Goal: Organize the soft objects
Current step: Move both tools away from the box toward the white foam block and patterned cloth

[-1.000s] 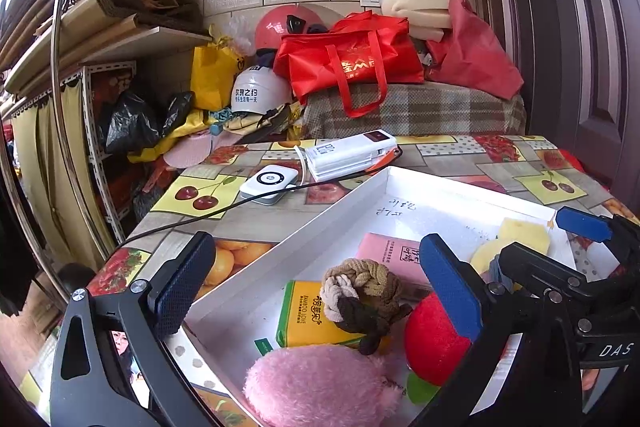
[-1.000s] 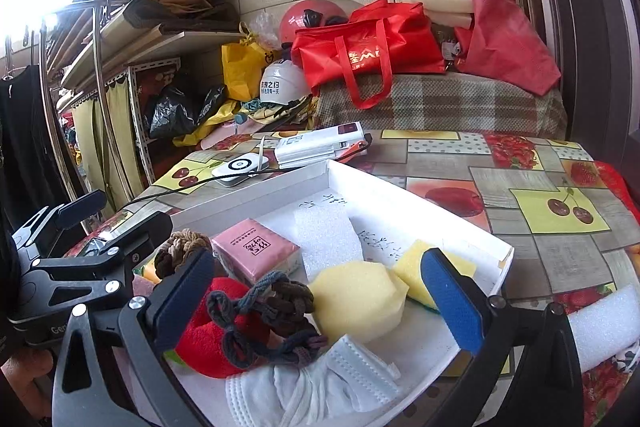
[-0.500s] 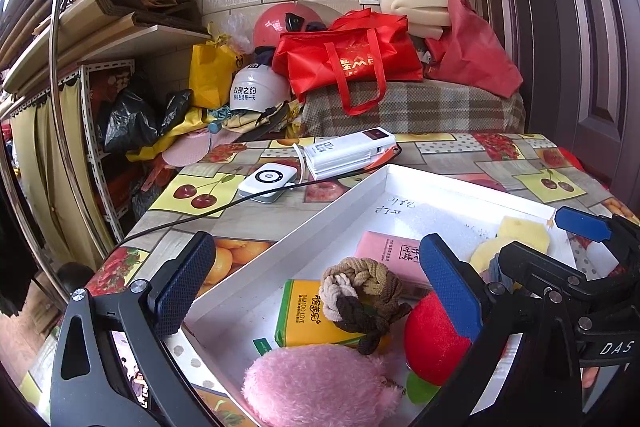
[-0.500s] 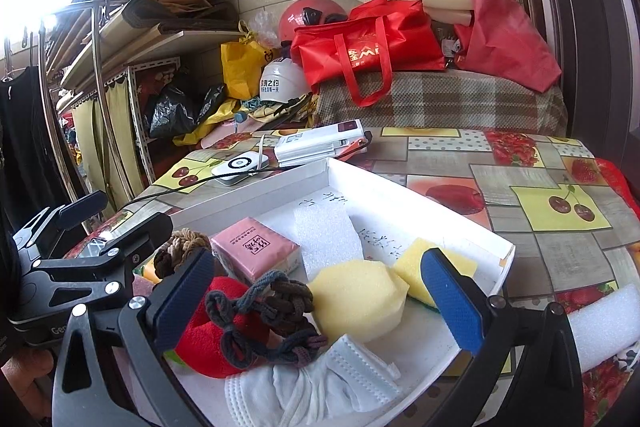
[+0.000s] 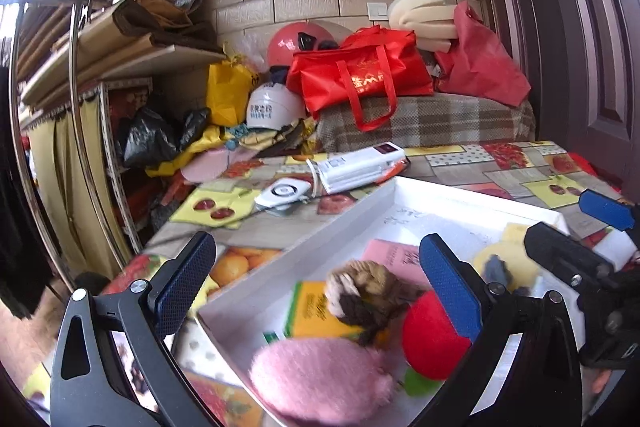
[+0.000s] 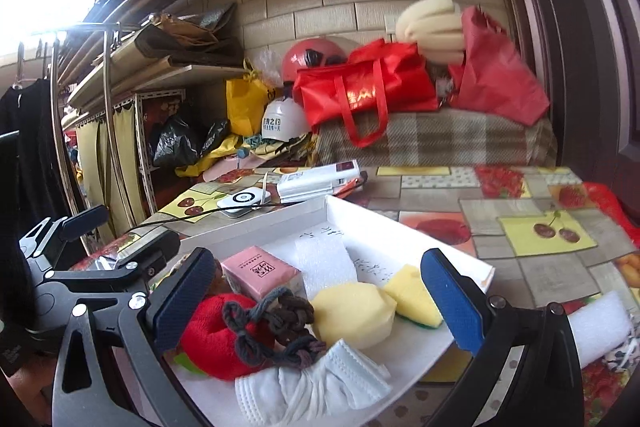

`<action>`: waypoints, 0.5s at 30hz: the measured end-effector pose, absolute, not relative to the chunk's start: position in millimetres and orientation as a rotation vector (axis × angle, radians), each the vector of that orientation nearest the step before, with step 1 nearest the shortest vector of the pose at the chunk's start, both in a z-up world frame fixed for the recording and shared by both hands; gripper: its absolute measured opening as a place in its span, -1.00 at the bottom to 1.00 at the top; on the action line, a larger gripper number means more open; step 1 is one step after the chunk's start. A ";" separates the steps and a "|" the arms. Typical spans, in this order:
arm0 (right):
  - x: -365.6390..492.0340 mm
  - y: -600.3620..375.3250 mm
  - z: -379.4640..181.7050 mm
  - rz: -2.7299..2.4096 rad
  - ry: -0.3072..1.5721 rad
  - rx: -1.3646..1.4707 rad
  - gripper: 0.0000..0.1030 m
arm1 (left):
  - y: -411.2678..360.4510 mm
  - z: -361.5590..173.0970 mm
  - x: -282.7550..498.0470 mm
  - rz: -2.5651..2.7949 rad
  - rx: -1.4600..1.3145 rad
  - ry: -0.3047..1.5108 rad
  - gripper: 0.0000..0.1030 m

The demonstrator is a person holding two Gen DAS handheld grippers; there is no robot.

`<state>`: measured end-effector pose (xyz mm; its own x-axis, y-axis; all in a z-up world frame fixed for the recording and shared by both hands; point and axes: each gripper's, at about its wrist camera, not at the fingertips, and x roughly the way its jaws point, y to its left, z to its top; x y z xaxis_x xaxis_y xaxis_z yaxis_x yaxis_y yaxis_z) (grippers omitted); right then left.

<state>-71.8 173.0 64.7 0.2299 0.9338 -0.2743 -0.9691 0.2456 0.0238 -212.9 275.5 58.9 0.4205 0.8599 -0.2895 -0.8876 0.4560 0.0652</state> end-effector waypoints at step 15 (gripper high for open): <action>-47.1 57.4 77.4 1.131 0.144 -0.043 1.00 | 211.3 63.2 -210.8 0.973 -0.101 0.277 1.00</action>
<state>-47.1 57.4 77.4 0.4172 0.8985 -0.1363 -0.9041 0.4256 0.0383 -210.8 211.3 63.2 0.5309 0.8008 -0.2773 -0.8266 0.5615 0.0388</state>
